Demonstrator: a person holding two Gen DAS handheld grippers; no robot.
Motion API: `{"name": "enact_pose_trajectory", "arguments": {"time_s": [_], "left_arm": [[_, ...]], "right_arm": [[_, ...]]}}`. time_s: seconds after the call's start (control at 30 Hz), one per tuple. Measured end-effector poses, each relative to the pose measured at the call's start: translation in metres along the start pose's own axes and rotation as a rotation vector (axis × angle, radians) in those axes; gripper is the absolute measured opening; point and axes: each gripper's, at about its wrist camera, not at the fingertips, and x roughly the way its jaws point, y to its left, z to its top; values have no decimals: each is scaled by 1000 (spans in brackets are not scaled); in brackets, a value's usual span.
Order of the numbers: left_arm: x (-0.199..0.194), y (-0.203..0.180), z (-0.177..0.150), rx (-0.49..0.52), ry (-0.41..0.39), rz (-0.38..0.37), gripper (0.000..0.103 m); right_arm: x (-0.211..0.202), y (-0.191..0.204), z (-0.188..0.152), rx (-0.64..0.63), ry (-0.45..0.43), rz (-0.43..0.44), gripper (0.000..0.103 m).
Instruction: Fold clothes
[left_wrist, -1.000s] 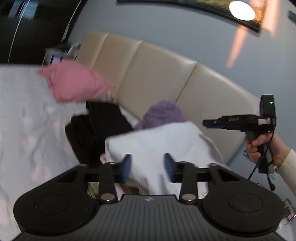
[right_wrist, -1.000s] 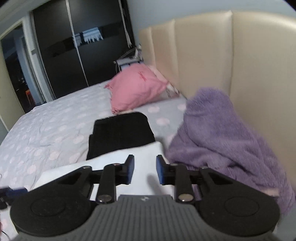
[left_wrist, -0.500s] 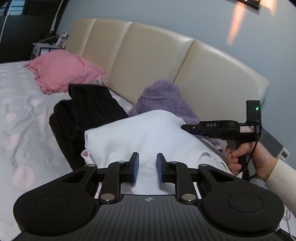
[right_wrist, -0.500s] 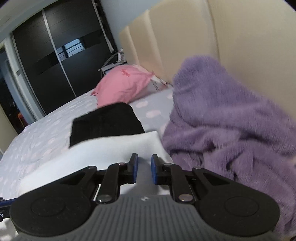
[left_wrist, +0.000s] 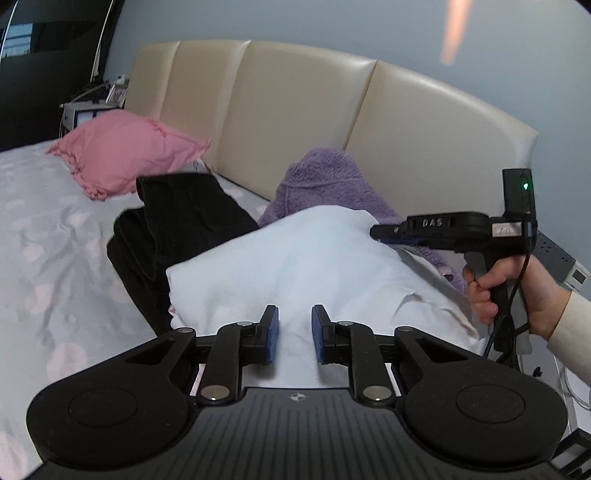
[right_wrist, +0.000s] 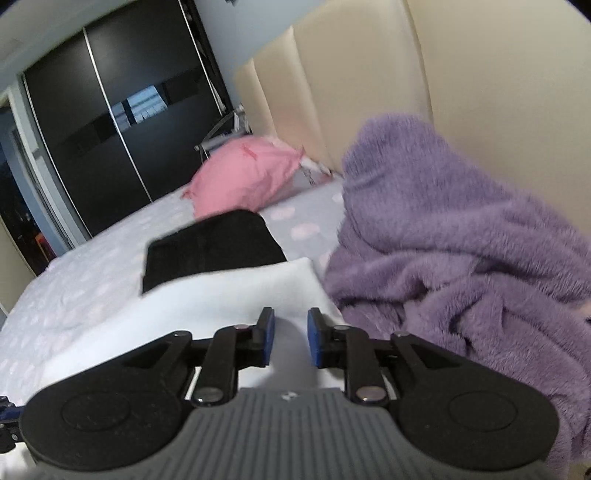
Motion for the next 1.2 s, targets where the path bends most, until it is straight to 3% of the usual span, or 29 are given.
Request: {"name": "enact_pose_trajectory", "arguments": {"time_s": [0.13,0.27,0.43,0.47,0.6,0.67,0.73,0.83,0.87,0.93,1.0,1.2], "left_arm": [[-32,-14,3,63,-25,55,17],[-70,-24,5,118,-58,135,22],[-133,-22,3,147,-98,239,37],[-148,-22,2,153,-108,260,44],[-208,-15,-7,148,-140,352,59],[-235,-11,-15,140,-151,410,66],[-258,-8,-24,139,-166,477,73],[-287,-3,-40,141,-176,575,74],[-296,-2,-46,140,-180,602,74],[-312,2,-60,129,-190,646,75],[-324,8,-75,109,-193,670,75],[-345,38,-114,30,-169,777,75]], "right_arm": [[-33,26,12,-43,-31,24,30],[-70,66,20,-60,-64,107,38],[-104,127,19,-76,-77,235,42],[-110,142,18,-86,-74,262,42],[-125,196,-7,-121,-56,349,47],[-133,223,-21,-139,-46,392,58],[-140,251,-34,-156,-37,435,58],[-151,291,-54,-183,-22,499,60],[-155,305,-61,-192,-17,521,66],[-159,330,-77,-188,4,571,73],[-155,351,-103,-151,41,615,73],[-147,408,-180,-193,63,579,74]]}}
